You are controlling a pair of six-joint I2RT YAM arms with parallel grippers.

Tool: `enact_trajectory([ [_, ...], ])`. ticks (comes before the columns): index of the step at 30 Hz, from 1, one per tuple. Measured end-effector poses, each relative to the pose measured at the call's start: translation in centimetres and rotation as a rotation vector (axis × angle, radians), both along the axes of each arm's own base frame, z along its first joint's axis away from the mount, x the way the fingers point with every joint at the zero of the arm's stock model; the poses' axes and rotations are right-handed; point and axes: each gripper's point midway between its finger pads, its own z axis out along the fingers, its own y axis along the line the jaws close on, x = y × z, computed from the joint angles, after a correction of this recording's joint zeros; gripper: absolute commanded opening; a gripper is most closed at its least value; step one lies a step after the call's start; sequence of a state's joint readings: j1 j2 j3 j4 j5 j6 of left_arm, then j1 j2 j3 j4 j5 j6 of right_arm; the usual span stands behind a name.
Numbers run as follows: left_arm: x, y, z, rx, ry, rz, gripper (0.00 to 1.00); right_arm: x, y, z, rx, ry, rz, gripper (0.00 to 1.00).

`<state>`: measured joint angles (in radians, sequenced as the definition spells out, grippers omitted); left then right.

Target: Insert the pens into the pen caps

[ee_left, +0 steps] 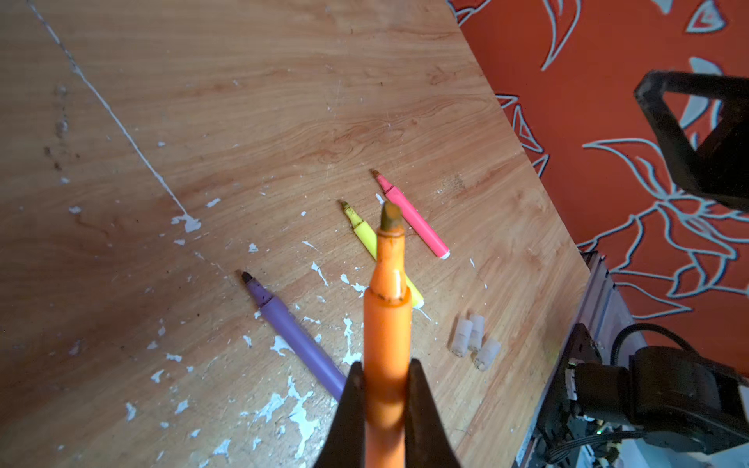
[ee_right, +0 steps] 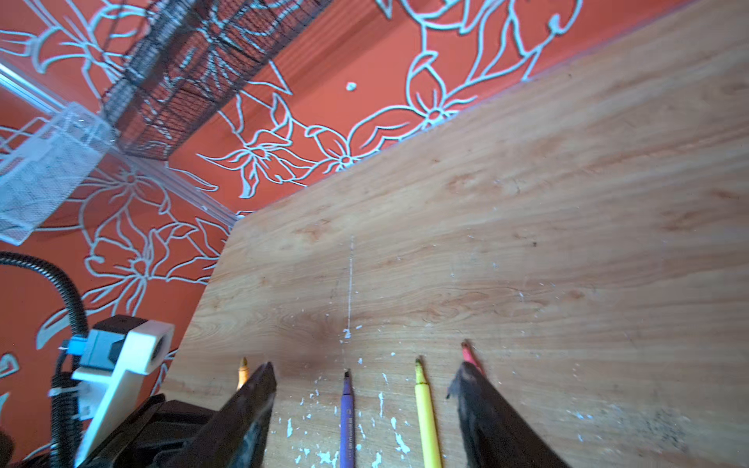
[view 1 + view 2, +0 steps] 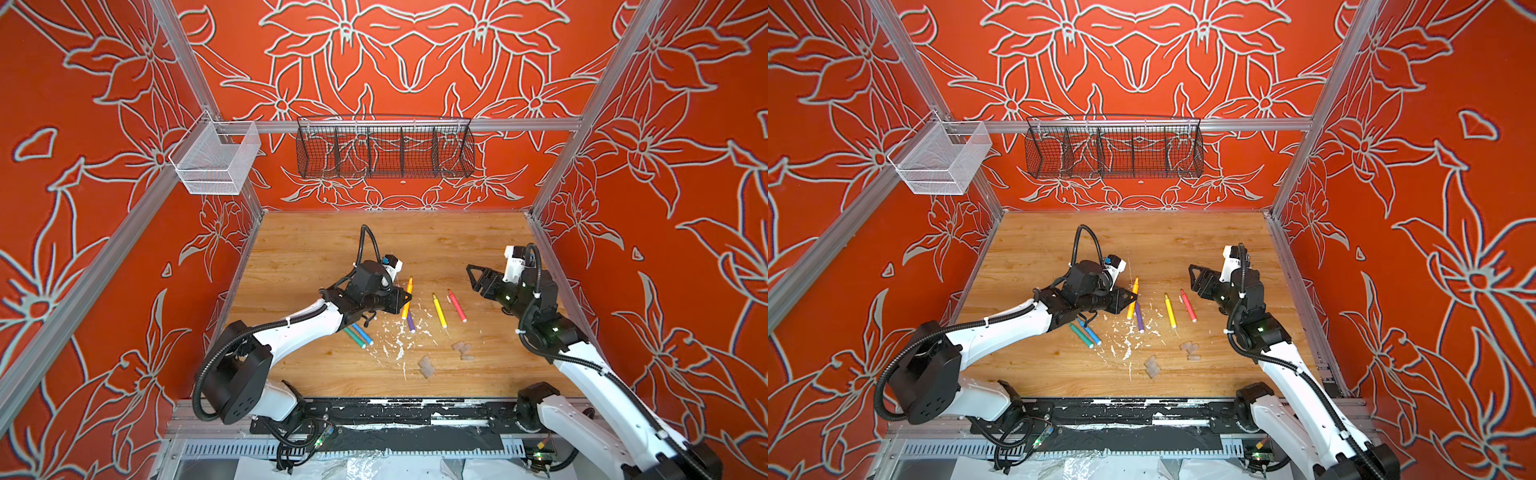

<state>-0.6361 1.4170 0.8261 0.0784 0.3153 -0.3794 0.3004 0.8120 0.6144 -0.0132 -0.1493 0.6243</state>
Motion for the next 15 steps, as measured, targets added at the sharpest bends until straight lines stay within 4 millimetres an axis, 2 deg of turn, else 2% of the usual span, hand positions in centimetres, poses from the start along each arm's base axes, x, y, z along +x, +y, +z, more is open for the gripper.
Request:
enact_trajectory([
  [5, -1.3, -0.6, -0.2, -0.031, -0.128, -0.122, 0.00, -0.8, 2.6, 0.3, -0.014, -0.030, 0.092, 0.72],
  [10, -3.2, -0.9, -0.8, -0.064, -0.194, -0.230, 0.00, -1.6, 6.4, -0.5, -0.034, -0.026, 0.215, 0.71],
  [15, -4.1, -1.4, 1.2, -0.125, -0.281, -0.293, 0.00, -2.3, 10.0, -2.1, -0.054, 0.000, 0.320, 0.67],
])
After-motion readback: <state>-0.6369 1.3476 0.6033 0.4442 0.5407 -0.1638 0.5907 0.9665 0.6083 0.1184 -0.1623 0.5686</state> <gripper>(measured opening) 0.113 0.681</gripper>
